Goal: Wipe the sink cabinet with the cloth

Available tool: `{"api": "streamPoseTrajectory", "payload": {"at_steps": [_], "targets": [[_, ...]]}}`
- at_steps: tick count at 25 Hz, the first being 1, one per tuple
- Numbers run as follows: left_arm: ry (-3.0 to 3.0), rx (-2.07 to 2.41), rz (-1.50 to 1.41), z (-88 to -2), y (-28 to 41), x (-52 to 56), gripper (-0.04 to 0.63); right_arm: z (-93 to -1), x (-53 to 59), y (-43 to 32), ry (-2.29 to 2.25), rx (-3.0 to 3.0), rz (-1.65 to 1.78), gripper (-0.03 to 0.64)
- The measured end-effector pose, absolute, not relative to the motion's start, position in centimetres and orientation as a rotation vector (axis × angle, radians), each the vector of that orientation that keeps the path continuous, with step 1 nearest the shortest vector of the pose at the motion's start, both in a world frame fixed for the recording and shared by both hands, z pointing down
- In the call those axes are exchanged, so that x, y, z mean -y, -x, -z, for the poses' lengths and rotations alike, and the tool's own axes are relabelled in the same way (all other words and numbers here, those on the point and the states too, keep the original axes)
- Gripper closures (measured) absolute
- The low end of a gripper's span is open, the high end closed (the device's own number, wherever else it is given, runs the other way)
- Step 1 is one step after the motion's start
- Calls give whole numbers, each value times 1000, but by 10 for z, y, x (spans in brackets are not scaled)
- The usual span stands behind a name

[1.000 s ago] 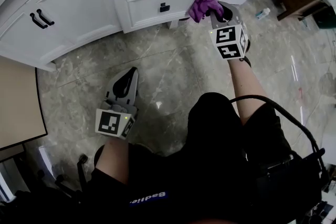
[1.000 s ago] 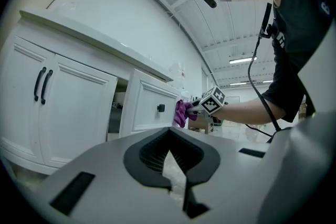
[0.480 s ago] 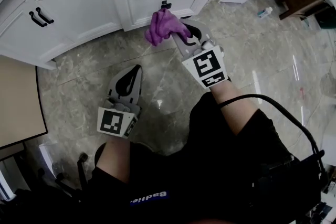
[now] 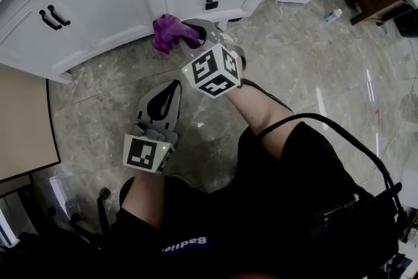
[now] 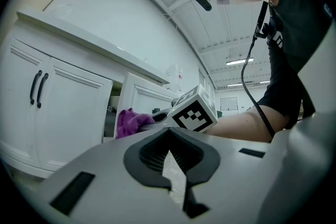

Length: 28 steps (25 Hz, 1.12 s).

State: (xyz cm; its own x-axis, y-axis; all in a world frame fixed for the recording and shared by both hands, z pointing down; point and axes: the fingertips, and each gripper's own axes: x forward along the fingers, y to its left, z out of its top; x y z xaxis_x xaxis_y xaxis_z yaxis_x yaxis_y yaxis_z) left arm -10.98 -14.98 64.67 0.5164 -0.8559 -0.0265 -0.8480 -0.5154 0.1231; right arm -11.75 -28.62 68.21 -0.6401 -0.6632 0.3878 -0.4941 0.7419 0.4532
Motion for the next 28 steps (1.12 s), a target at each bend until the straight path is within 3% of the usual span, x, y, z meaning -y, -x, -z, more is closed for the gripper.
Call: {"api": "streamPoseTrajectory", "payload": {"at_steps": [14, 28], "targets": [[-2661, 1442, 93, -662, 100, 157, 591, -691, 359, -53, -1220, 2118, 300, 552], [-2661, 1365, 103, -659, 75, 161, 591, -703, 376, -130, -1341, 2028, 249, 552]]}}
